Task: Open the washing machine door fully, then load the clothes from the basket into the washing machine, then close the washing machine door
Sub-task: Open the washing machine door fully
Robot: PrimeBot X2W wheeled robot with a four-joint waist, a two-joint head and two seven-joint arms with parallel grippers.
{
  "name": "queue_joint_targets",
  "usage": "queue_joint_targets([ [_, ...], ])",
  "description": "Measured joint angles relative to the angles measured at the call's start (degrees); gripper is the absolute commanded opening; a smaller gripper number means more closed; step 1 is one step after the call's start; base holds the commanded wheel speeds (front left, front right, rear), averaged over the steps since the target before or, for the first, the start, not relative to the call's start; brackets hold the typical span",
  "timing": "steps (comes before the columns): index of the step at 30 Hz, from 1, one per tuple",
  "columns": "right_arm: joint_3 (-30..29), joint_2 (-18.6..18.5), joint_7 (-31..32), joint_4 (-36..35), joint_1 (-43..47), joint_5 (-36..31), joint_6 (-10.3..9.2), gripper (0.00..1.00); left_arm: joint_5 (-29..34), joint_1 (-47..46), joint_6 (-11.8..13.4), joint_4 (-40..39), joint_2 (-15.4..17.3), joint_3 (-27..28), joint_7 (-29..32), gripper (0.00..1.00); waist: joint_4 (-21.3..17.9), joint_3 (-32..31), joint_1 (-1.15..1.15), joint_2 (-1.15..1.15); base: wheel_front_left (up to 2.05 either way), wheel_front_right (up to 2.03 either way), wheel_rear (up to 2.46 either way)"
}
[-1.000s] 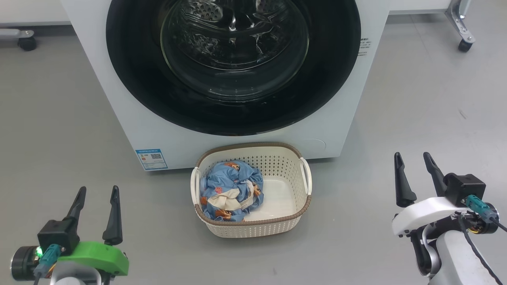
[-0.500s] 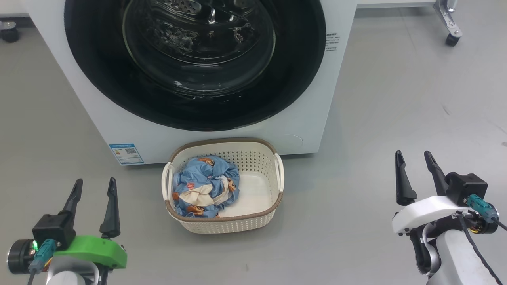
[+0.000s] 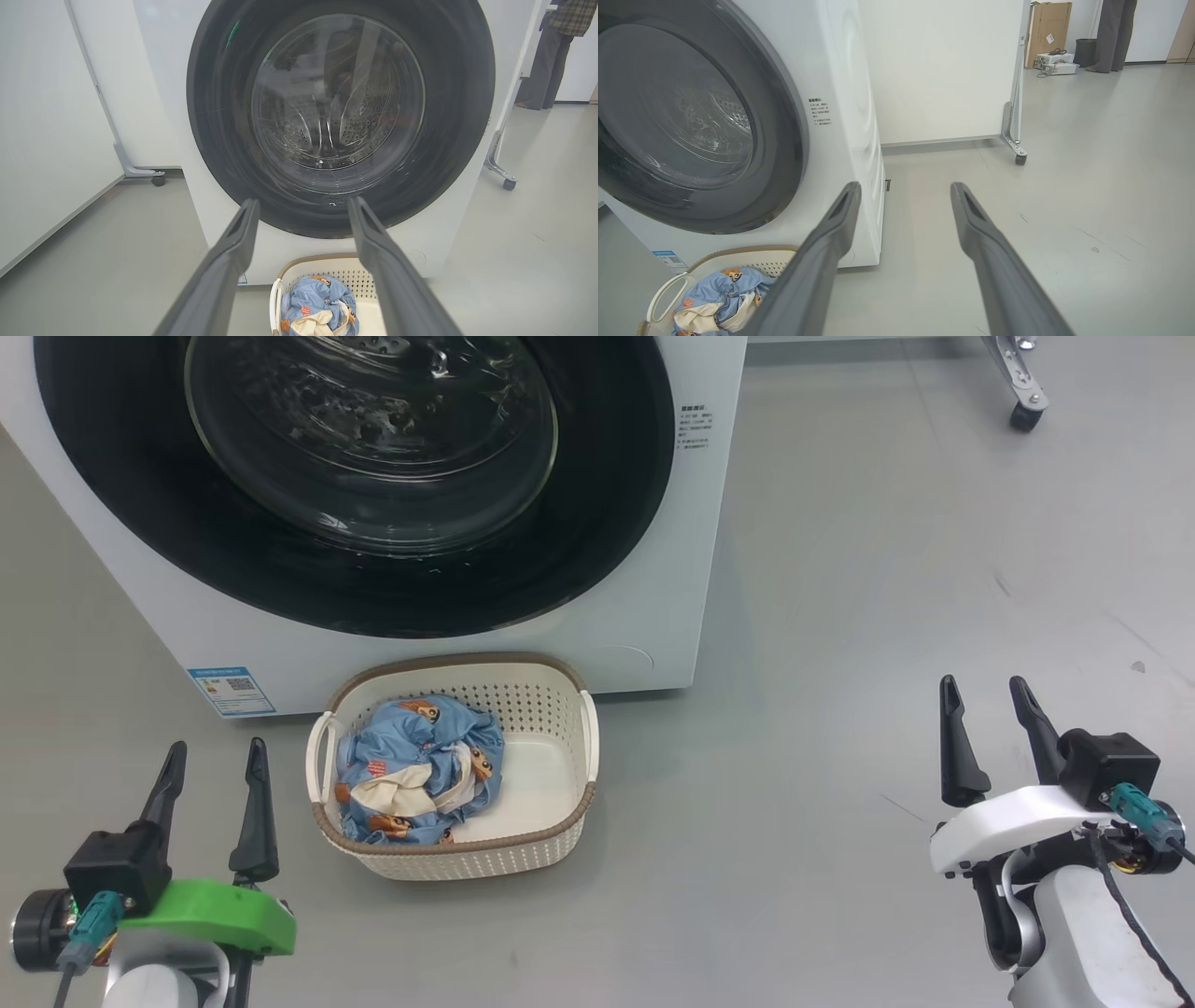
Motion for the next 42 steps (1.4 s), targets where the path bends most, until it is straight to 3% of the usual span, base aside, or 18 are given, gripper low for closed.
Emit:
queue_joint_targets([
  [17, -0.76, 0.09, 0.0, -0.48, -0.02, -0.62, 0.82, 1.0, 0.44, -0.01, -0.25, -0.4, -0.24, -0.34, 0.0, 1.0, -0.15, 0.35, 0.0, 0.0, 0.37, 0.37, -0.75],
  [42, -1.69, 0.55, 0.0, -0.3, -0.02, -1.01, 1.62, 1.0, 1.44, 0.19, -0.34, -1.12, -0.41, -1.54, 0.0, 1.0, 0.19, -0.32, 0.0, 0.0, 0.02, 0.02, -0.05],
])
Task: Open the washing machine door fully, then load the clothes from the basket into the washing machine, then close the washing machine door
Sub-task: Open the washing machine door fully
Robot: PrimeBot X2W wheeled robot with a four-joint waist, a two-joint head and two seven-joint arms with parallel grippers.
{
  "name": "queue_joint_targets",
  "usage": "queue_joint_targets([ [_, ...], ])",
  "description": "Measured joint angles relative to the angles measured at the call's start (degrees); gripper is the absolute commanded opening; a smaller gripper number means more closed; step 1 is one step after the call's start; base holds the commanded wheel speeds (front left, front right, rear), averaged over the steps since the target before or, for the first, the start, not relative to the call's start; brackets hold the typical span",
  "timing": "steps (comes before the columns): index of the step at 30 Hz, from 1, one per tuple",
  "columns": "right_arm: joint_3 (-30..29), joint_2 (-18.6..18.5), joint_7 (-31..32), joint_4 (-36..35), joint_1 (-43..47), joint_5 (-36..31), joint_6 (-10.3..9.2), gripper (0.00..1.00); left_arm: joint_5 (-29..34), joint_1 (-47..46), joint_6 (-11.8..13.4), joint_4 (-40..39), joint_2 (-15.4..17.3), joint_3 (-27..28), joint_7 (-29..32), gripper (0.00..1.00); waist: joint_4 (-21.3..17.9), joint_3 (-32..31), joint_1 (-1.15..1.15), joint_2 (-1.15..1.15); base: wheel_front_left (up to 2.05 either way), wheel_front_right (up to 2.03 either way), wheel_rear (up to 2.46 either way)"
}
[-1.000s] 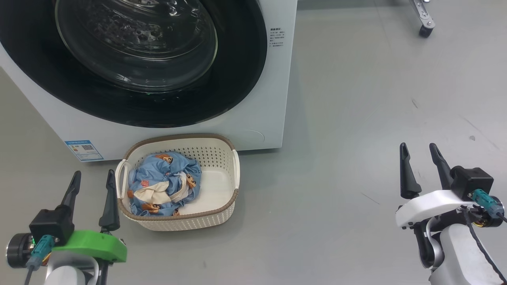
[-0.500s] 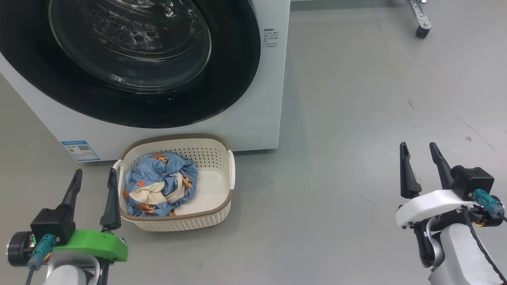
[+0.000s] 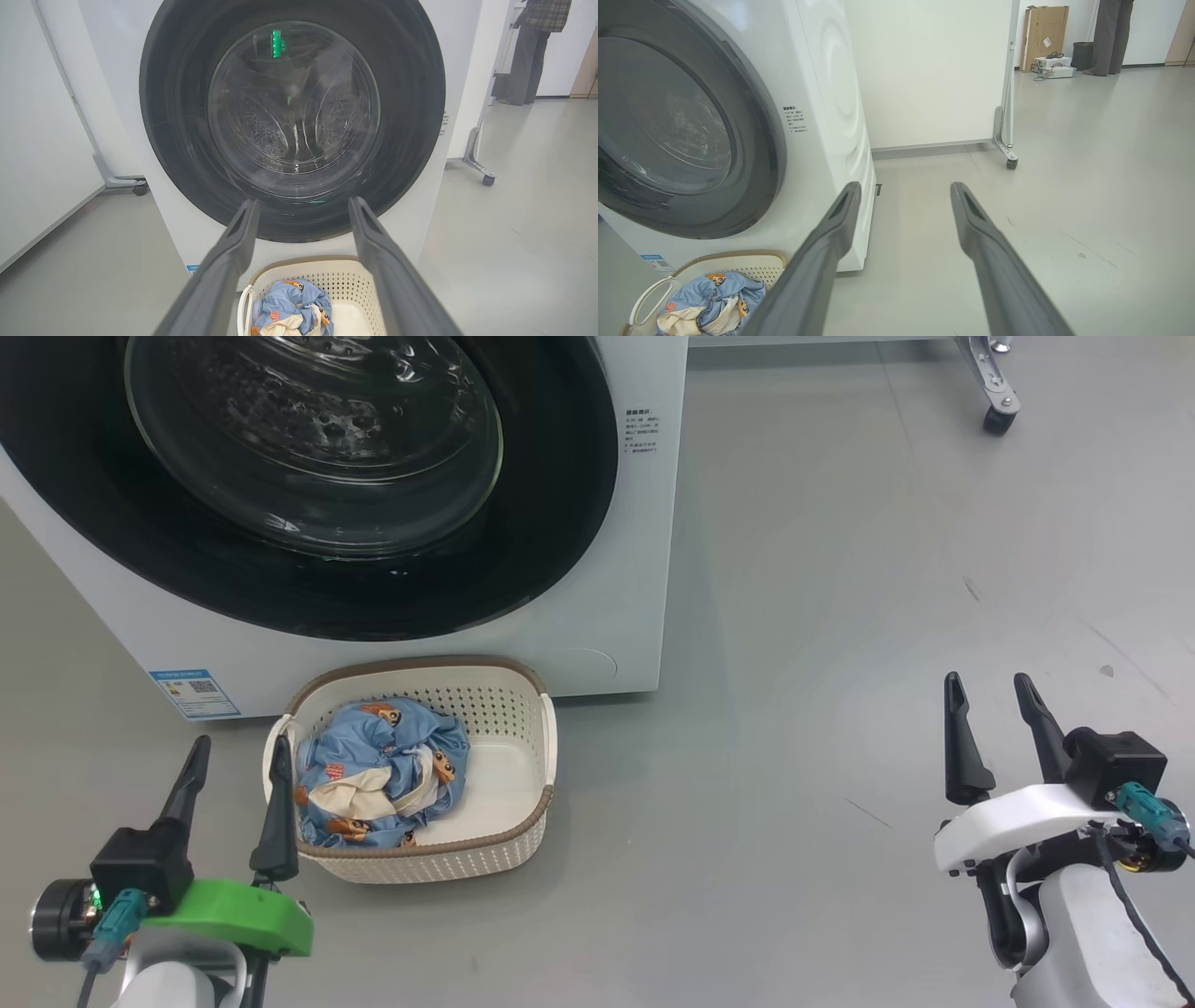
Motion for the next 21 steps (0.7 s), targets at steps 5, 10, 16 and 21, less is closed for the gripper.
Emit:
queue_joint_targets([
  [5, -0.69, 0.18, 0.0, -0.11, -0.2, 0.16, 0.29, 1.0, 0.21, 0.03, -0.22, -0.11, -0.02, -0.04, 0.0, 1.0, 0.25, 0.1, 0.0, 0.0, 0.0, 0.0, 0.0],
  [10, -2.65, 1.14, 0.0, -0.59, -1.55, 2.96, 0.89, 1.0, 0.34, 0.06, -0.23, -0.46, -0.05, -0.25, 0.0, 1.0, 0.52, 0.31, 0.0, 0.0, 0.0, 0.0, 0.0],
  [16, -4.76, 1.67, 0.0, -0.75, -2.53, 6.82, 1.45, 1.0, 0.34, 0.12, -0.23, -0.75, -0.09, -0.92, 0.0, 1.0, 0.83, 0.97, 0.0, 0.0, 0.0, 0.0, 0.0],
  [21, -9.22, 2.7, 0.0, -0.65, -4.03, 17.07, 2.33, 1.0, 0.31, 0.11, -0.23, -0.78, -0.13, -1.4, 0.0, 1.0, 1.17, 1.89, 0.0, 0.0, 0.0, 0.0, 0.0],
])
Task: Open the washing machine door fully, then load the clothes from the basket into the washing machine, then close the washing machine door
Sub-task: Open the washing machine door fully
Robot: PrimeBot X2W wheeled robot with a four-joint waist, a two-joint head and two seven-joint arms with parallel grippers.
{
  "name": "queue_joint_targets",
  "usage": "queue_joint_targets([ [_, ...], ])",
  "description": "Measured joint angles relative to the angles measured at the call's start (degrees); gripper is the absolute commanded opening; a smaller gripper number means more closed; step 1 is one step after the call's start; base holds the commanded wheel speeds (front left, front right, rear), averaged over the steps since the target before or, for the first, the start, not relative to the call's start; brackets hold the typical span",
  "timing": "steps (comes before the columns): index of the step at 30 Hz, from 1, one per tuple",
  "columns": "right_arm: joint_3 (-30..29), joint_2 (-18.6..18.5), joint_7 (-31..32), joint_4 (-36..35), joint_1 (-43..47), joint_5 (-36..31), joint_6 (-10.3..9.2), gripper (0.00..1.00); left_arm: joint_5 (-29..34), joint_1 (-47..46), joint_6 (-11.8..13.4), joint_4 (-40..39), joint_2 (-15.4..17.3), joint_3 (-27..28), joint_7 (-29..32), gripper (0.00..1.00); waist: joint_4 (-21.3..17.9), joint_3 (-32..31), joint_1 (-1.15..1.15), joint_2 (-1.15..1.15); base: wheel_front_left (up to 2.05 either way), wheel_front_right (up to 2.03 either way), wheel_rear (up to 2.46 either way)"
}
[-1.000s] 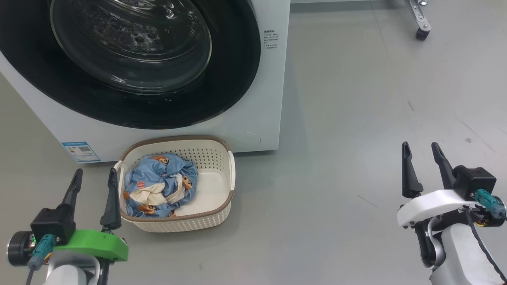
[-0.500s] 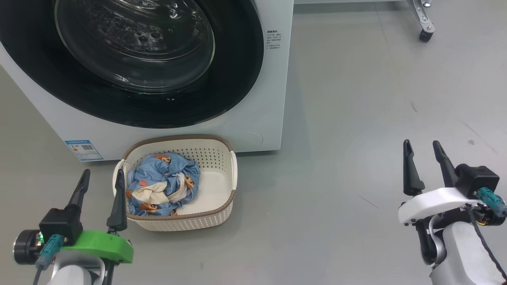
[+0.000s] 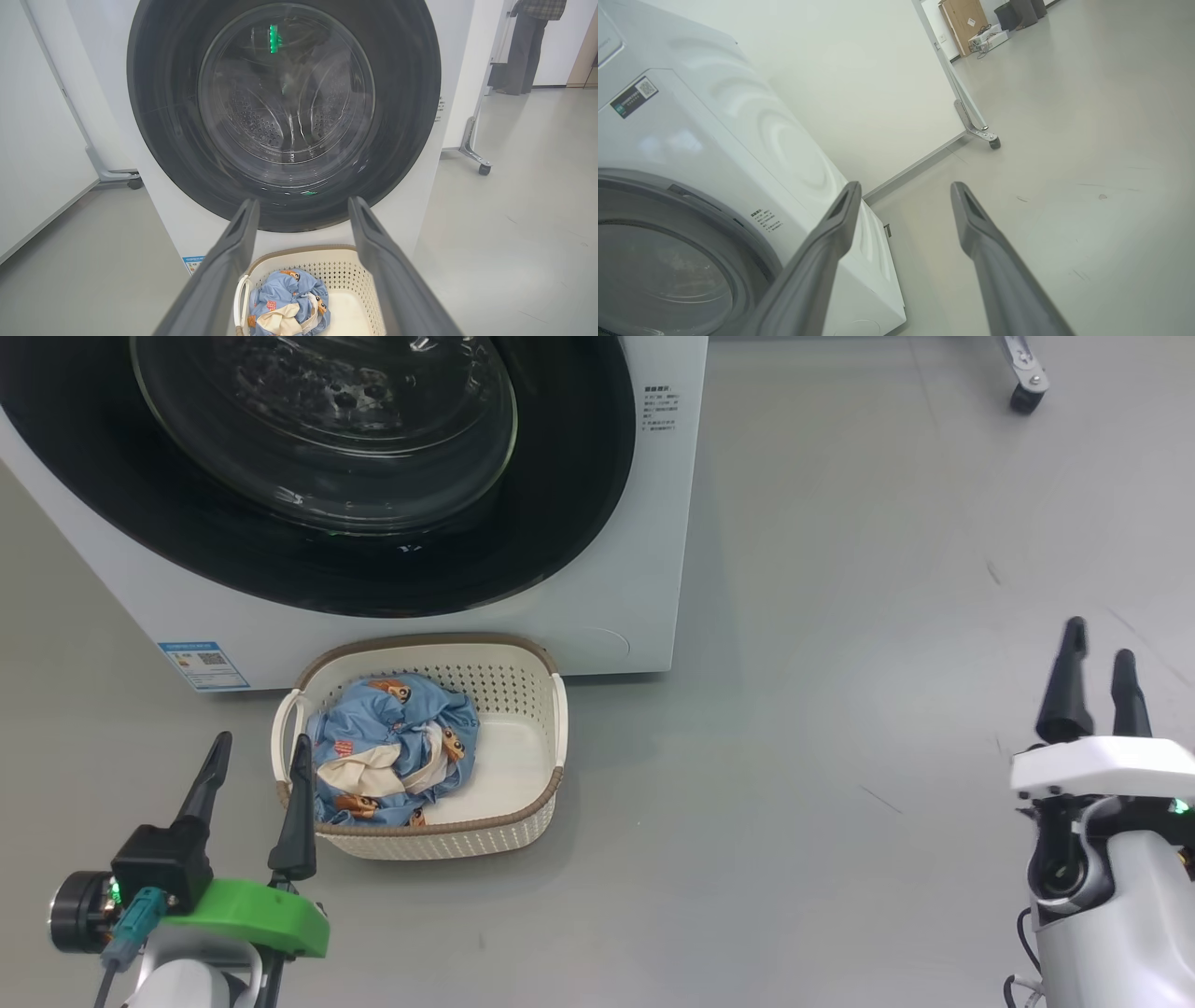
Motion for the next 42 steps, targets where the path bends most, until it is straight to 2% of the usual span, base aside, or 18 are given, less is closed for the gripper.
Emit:
queue_joint_targets([
  [2, -1.9, 0.24, 0.0, 0.92, -0.54, 5.45, 0.47, 1.0, 0.0, -0.02, -0.01, -0.01, -0.07, -0.54, 0.0, 1.0, 0.28, 0.27, 0.0, 0.0, 0.0, 0.0, 0.0],
  [3, -2.58, 0.27, 0.0, 1.24, -0.73, 7.78, 0.48, 0.5, 0.0, -0.03, -0.01, -0.08, -0.1, -0.65, 0.0, 1.0, 0.43, 0.41, 0.0, 0.0, 0.0, 0.0, 0.0],
  [5, -3.71, 0.33, 0.23, 1.7, -1.33, 12.28, 0.92, 0.0, 0.0, -0.05, -0.01, -0.32, -0.1, -0.73, 0.0, 1.0, 0.73, 0.72, 0.0, 0.0, 0.0, 0.0, 0.0],
  [13, -4.99, 0.2, 5.79, 2.14, -7.8, 29.13, 1.09, 0.0, -0.03, -0.31, -0.01, -1.47, -0.16, -2.08, -0.01, 1.0, 1.93, 2.49, 0.0, 0.0, 0.0, 0.0, 0.0],
  [18, -4.66, 0.07, 10.54, 2.15, -11.03, 34.48, 1.15, 0.0, -0.18, -0.79, -0.01, -1.94, -0.19, -3.11, -0.01, 1.0, 2.82, 4.07, 0.0, 0.0, 0.0, 0.0, 0.0],
  [26, -3.72, -0.31, 20.31, 0.93, -18.54, 38.87, 1.14, 0.0, -0.6, -3.28, -0.01, -3.78, -0.29, -5.31, -0.18, 1.0, 4.52, 7.48, 0.0, 0.0, 0.0, 0.0, 0.0],
  [33, -2.94, -3.74, 27.86, -0.01, -25.02, 41.68, 0.8, 0.0, -1.41, -5.89, -0.01, -5.37, -0.46, -6.94, -0.19, 1.0, 6.67, 10.87, 0.0, 0.0, 0.0, 0.0, 0.0],
  [37, -2.91, -5.81, 30.3, 0.0, -27.59, 41.73, -0.53, 0.0, -2.61, -7.0, -0.01, -5.78, -0.62, -8.2, -0.19, 1.0, 8.38, 12.45, 0.0, 0.0, 0.0, 0.0, 0.0],
  [42, -0.7, -5.8, 34.85, 0.04, -30.74, 43.13, -1.19, 0.0, -4.2, -7.76, -0.01, -6.65, -0.68, -8.84, -0.19, 1.0, 10.28, 14.54, 0.01, 0.0, 0.0, 0.0, 0.0],
])
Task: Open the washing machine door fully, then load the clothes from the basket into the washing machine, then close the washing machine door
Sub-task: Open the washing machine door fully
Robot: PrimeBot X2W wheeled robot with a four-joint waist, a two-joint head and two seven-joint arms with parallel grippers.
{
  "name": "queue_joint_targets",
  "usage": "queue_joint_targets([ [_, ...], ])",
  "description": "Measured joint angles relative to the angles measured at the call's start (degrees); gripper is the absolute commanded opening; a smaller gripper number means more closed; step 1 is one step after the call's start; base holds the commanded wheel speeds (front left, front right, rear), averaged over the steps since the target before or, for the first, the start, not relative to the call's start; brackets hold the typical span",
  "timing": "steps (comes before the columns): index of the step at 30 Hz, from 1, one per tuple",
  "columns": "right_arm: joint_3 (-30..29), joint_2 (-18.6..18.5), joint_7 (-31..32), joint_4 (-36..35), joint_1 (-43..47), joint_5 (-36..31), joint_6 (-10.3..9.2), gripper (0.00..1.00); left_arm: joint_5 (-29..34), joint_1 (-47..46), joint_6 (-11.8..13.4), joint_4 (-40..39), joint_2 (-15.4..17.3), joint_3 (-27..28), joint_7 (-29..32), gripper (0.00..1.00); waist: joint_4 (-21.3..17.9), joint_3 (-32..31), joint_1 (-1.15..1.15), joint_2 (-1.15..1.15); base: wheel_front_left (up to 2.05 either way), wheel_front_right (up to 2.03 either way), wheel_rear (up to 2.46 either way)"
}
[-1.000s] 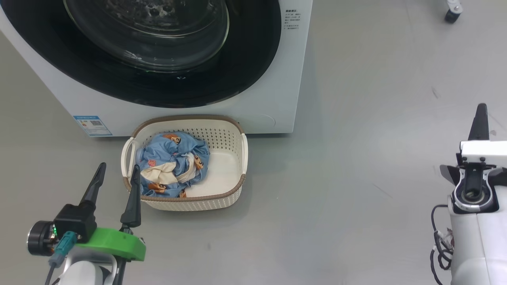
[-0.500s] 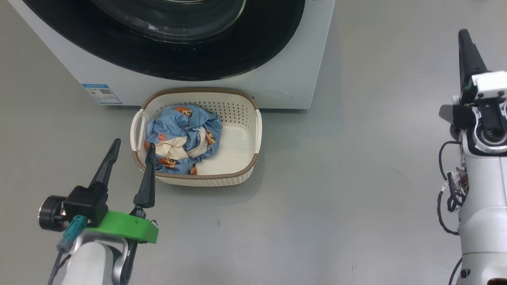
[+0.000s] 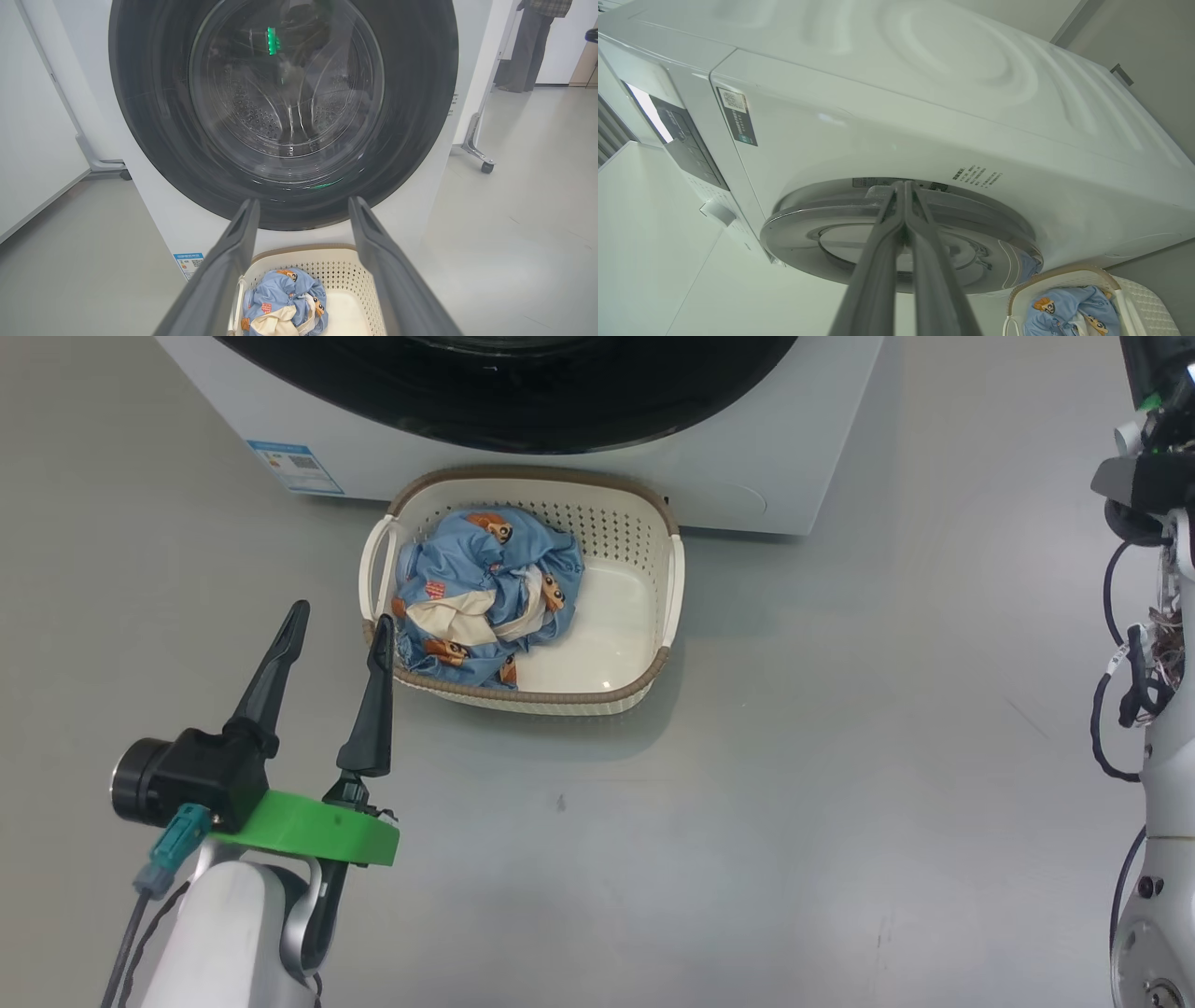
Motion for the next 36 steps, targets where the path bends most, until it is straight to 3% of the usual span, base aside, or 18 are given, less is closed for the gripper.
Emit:
queue_joint_targets([
  [22, 2.42, -1.35, 5.58, 0.04, -13.26, 0.66, -5.05, 0.0, -6.36, -3.06, -0.01, -3.68, -0.32, -6.06, -0.24, 1.0, 7.04, 7.78, -0.01, 0.0, 0.0, 0.0, 0.0],
  [36, 4.03, -2.37, 5.87, 2.01, -18.34, -1.02, -6.61, 0.0, -9.11, -3.79, 0.04, -5.46, -0.42, -8.32, -0.24, 1.0, 10.73, 10.9, 0.0, 0.0, 0.0, 0.0, 0.0],
])
